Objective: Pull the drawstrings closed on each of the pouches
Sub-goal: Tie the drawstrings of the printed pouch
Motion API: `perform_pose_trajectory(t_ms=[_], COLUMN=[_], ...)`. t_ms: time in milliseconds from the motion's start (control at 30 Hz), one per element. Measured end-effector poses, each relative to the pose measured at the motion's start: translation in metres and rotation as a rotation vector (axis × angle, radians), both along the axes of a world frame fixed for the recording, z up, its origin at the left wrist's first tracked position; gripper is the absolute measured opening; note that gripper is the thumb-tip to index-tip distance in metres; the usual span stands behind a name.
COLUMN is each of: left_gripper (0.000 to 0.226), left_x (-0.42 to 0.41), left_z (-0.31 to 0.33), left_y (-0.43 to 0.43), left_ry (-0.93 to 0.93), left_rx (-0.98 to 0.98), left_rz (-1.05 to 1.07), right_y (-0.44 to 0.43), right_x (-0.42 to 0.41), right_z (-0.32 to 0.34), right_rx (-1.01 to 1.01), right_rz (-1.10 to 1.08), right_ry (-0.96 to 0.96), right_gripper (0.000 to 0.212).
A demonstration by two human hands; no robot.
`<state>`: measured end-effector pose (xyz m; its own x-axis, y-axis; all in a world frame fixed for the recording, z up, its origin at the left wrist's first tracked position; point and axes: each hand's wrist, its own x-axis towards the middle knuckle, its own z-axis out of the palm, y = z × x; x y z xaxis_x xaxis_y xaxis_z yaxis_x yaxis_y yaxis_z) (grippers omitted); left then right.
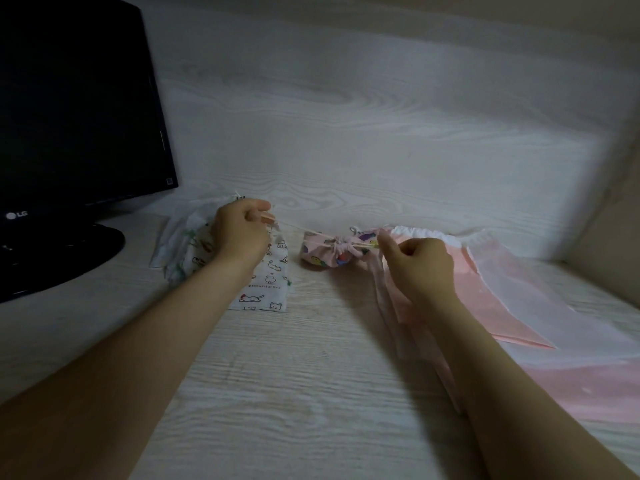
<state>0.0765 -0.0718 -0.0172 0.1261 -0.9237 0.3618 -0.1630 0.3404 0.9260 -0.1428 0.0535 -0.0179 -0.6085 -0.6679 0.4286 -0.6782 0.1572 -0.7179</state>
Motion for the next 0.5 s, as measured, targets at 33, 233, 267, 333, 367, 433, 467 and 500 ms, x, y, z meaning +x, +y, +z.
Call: perform_pose_trajectory(t_ms=[33, 233, 267, 333, 367, 433, 467, 500], left_gripper=[0.035, 0.025, 0.024, 0.026, 0.028, 0.032, 0.033, 0.034], left_x=[0.0009, 0.0031, 0.0020, 0.0014, 0.0018, 0.0042, 0.0054, 0.0064], left_z=[-0.0018, -0.0040, -0.0022, -0.0005, -0.0002, -0.0008, -0.0012, -0.0005], left_y=[-0.0025, -0.0075, -0.0057, -0.0042, -0.0045, -0.0062, -0.0069, -0.0068], left_ry=[0.071, 0.379, 0.435, 0.516, 0.556, 0.640, 0.687, 0.724], left_rx=[0.010, 0.111, 0.123, 0.156, 0.181, 0.230, 0.247, 0.257], left_rz=[0.024, 0.048, 0.039, 0.042, 0.045, 0.028, 0.017, 0.012], right_y=[0.0006, 0.0007, -0.0008, -0.0030, -0.0031, -0.0038, -0.0039, -0.0042], right_x=[0.0003, 0.0012, -0.0003, -0.0045, -0.0062, -0.0076, -0.0073, -0.0071], right_z=[0.0016, 0.0105, 0.0101, 0.0088, 0.0091, 0.0085, 0.0081, 0.0078], right_rx=[-0.049, -0.281, -0.320, -0.382, -0.406, -0.451, -0.480, -0.516], right_rz=[0.032, 0.200, 0.231, 0.301, 0.325, 0.335, 0.317, 0.288], right_ry=[-0.105, -1.029, -1.117, -1.246, -1.296, -1.363, -1.375, -1.382], right_gripper=[0.064, 0.028, 0.028, 0.030, 0.030, 0.027, 0.023, 0.017])
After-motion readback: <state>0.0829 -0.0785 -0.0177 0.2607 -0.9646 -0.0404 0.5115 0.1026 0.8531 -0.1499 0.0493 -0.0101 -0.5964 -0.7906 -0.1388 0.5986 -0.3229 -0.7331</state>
